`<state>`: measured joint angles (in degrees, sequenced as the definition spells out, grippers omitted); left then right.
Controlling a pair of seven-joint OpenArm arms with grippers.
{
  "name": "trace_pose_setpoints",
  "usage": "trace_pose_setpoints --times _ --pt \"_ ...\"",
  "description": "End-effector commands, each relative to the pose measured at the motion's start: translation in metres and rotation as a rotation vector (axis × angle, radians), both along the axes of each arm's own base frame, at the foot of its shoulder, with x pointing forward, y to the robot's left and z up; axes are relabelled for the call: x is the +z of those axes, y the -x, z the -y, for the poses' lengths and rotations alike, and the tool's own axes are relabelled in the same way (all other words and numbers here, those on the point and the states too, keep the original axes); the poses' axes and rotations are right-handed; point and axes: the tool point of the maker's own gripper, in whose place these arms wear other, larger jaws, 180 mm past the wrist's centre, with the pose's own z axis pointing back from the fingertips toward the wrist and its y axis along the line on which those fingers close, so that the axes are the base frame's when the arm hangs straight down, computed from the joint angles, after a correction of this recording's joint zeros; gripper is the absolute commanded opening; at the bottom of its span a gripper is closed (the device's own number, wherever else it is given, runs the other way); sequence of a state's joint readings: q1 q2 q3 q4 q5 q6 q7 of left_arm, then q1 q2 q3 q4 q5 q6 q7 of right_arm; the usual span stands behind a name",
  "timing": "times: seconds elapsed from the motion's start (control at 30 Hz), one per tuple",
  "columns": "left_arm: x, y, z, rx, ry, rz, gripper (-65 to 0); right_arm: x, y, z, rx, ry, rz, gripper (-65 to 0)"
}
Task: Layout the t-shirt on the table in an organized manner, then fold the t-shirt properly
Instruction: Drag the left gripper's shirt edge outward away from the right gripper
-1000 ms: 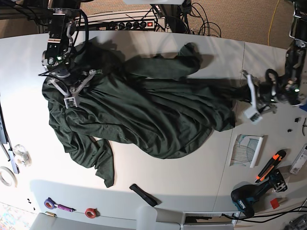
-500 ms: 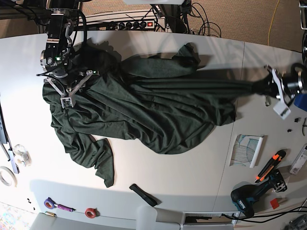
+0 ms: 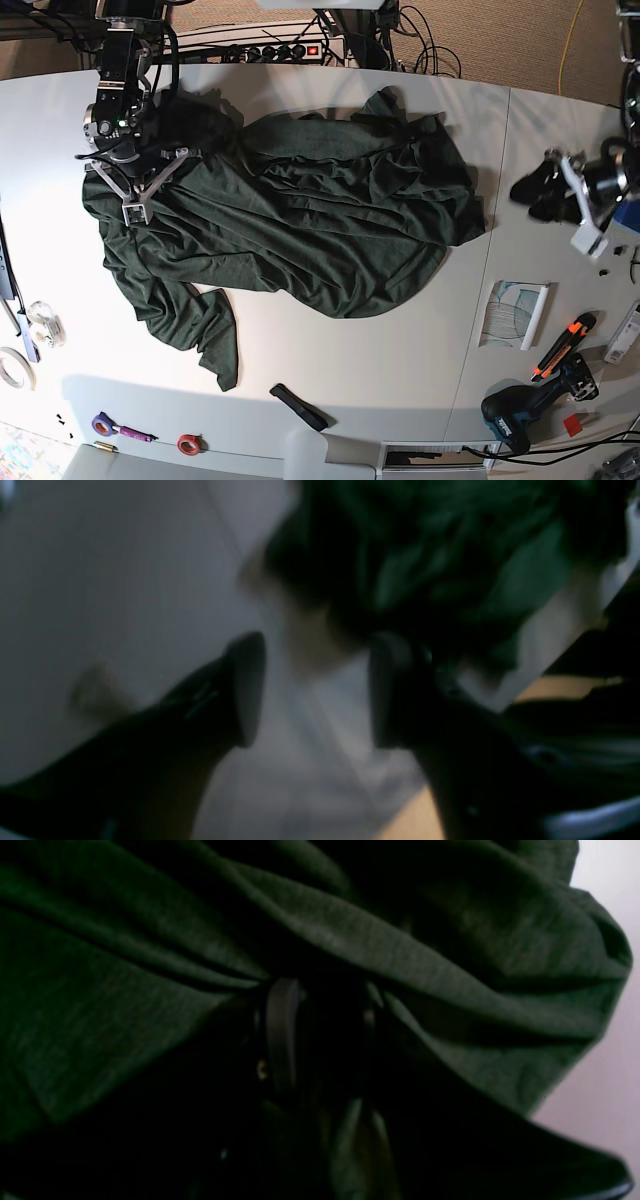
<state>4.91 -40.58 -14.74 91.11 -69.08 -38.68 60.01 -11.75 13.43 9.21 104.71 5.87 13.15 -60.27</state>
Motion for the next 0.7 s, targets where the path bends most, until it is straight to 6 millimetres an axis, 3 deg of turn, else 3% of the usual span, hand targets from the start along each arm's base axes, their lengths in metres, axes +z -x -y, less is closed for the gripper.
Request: trace_pose_setpoints --times 0.0,0.13,0.23,0.27,0.33,0.5,0.67 --pt "0.02 -0.013 0.005 0.0 0.043 0.071 -40.7 0.033 -0.019 -0.001 0.027 0.023 0.119 -49.4" --pt "0.039 -0.036 0.041 0.012 0.185 0.177 -65.0 0.103 -0.035 -0.01 0.053 0.087 0.325 -49.5" --pt "0.036 -0.054 0.075 -0.007 0.178 0.206 -65.0 0.12 -0.031 0.015 -0.059 0.182 0.377 -49.6" --pt "0.031 -0.058 0.086 -0.023 0.153 0.206 -65.0 0.122 -0.028 0.024 -0.097 0.208 0.384 -52.3" --pt "0.025 -0.067 0.112 -0.059 0.108 0.22 -65.0 0.126 -0.026 0.038 -0.141 0.233 0.407 -65.0" --pt "0.02 -0.088 0.167 -0.122 -0.024 0.28 -65.0 0.11 -0.028 0.073 -0.272 0.155 0.415 -65.0" --pt "-0.003 -0.098 0.192 -0.18 -0.156 0.269 -65.0 0.075 -0.06 0.084 -0.32 0.023 0.359 -65.0"
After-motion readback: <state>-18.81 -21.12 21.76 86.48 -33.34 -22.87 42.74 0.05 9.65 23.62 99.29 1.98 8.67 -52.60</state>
